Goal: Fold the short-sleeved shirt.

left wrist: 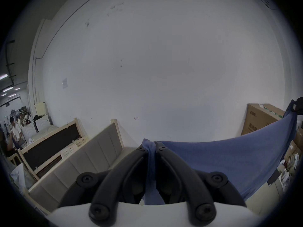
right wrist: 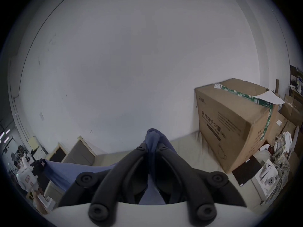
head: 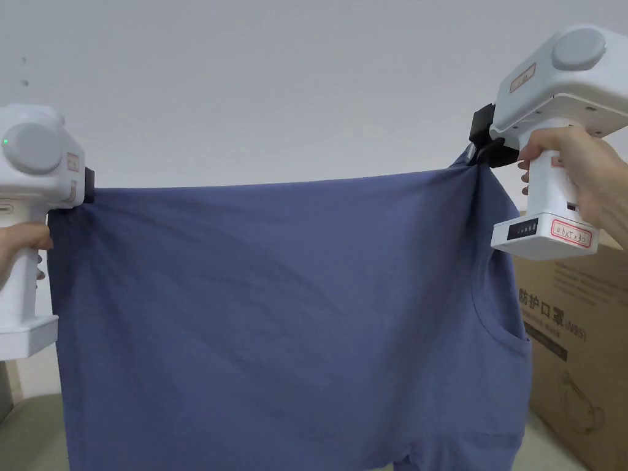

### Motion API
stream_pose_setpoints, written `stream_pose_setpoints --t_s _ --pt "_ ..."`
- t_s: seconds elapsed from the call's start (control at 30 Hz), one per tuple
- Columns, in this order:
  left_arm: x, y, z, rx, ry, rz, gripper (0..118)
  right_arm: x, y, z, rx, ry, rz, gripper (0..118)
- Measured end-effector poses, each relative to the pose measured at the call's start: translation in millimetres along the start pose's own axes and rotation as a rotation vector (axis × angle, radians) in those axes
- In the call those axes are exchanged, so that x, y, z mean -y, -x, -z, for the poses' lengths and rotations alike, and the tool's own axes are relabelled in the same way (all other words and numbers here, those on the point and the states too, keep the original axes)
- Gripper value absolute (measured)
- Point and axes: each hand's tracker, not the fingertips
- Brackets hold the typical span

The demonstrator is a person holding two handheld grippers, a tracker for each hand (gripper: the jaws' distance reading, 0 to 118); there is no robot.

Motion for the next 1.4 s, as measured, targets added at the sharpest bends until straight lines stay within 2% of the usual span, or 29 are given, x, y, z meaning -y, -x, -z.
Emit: stream_pose_setpoints --t_s 0.07,0.13,0.2,0.3,0.4,0.53,0.63,0.7,0.73,0.87,0.97,1.03,1.07,1.13,1.17,1.3,1.4 --pt "-17 -3 14 -0.032 -0.004 0.013 6 -13 11 4 -0.011 -0.002 -0.014 7" --pt "-23 -3 24 -0.034 -0.025 0.007 6 -20 21 8 0.031 -0.012 -0.078 7" --pt "-22 -5 36 -0.039 -0.041 0.012 6 -18 25 16 0.036 -0.019 -0.088 7" --pt "-3 -10 58 -0.061 -0.018 0.027 6 -3 21 36 0.031 0.007 -0.069 7" --pt "36 -16 85 -0.075 0.031 0.016 6 28 13 70 0.063 0.08 -0.123 7" --pt "113 -36 135 -0.076 0.194 0.053 6 91 -12 133 0.102 0.196 -0.084 7" --pt "195 -59 171 -0.101 0.322 0.135 6 155 -40 182 0.121 0.33 -0.077 7" --pt "258 -73 191 -0.095 0.416 0.153 6 205 -61 212 0.173 0.422 -0.075 7" --pt "290 -79 199 -0.08 0.486 0.172 6 228 -71 225 0.187 0.466 -0.084 7" --pt "405 -98 211 -0.059 0.675 0.158 6 326 -114 261 0.256 0.619 -0.004 7" --pt "473 -101 223 -0.041 0.81 0.229 6 396 -146 280 0.316 0.797 0.008 7" --pt "500 -96 213 -0.043 0.866 0.221 6 434 -160 277 0.343 0.851 -0.015 7" --pt "504 -90 204 -0.027 0.842 0.171 6 448 -164 266 0.364 0.859 -0.022 7" --pt "506 -76 190 -0.007 0.835 0.158 6 459 -174 247 0.297 0.842 -0.018 7" --pt "502 -66 177 -0.002 0.803 0.138 6 462 -180 237 0.294 0.842 -0.002 7" --pt "486 -39 121 0.057 0.768 0.054 6 475 -197 170 0.237 0.752 0.156 7" --pt "483 -21 57 0.047 0.703 0.121 6 494 -192 100 0.206 0.73 0.142 7"
